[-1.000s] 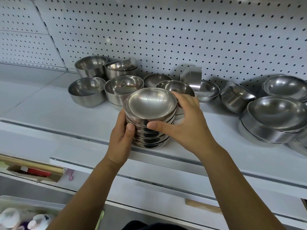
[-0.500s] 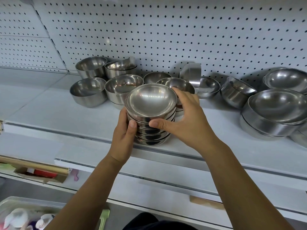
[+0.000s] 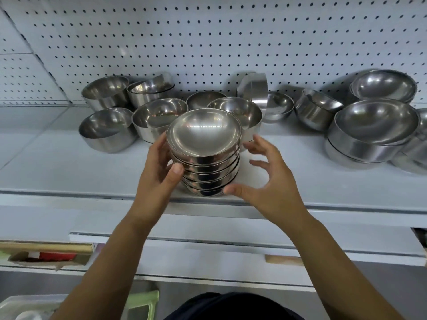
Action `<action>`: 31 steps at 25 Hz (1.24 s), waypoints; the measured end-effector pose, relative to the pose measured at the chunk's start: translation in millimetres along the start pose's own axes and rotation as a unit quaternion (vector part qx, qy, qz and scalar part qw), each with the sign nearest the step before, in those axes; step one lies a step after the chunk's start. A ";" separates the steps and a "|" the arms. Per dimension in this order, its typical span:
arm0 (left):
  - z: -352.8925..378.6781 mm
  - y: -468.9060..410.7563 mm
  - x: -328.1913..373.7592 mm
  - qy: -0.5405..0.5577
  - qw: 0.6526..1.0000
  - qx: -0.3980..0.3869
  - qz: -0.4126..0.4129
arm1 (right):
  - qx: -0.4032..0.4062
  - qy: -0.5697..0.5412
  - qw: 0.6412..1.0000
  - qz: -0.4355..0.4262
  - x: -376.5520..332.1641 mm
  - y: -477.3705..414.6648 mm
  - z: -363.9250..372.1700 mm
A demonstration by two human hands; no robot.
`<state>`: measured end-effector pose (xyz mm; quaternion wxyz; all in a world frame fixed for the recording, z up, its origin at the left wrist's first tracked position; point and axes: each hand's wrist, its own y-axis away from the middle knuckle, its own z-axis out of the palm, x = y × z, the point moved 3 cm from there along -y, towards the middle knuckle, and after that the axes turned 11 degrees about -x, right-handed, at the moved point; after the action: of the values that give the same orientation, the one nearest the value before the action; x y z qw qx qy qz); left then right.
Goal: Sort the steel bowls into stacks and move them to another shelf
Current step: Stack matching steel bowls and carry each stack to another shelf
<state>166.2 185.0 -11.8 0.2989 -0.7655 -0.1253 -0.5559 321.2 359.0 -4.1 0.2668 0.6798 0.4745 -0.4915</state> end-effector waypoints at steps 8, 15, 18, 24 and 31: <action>-31.0 -24.0 14.8 -0.012 0.993 -0.111 -0.035 | -0.050 0.014 0.997 0.064 14.4 -6.2 36.0; -38.6 -30.2 7.6 0.025 0.990 -0.131 -0.052 | 0.028 -0.013 0.997 0.077 14.7 2.5 44.2; -38.0 -29.3 8.7 0.059 0.986 -0.145 -0.054 | 0.060 -0.033 0.995 0.071 7.0 14.4 45.3; -14.9 -33.6 17.8 0.099 0.966 -0.236 -0.035 | 0.134 -0.021 0.987 0.086 -5.8 60.1 46.1; 72.1 -35.7 39.0 0.131 0.926 -0.354 -0.009 | 0.274 -0.020 0.955 0.108 -12.5 148.0 20.2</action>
<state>217.2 250.8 21.0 0.0172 -0.7410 0.1123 -0.6619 446.3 277.2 -15.5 0.1311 0.7643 0.2395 -0.5842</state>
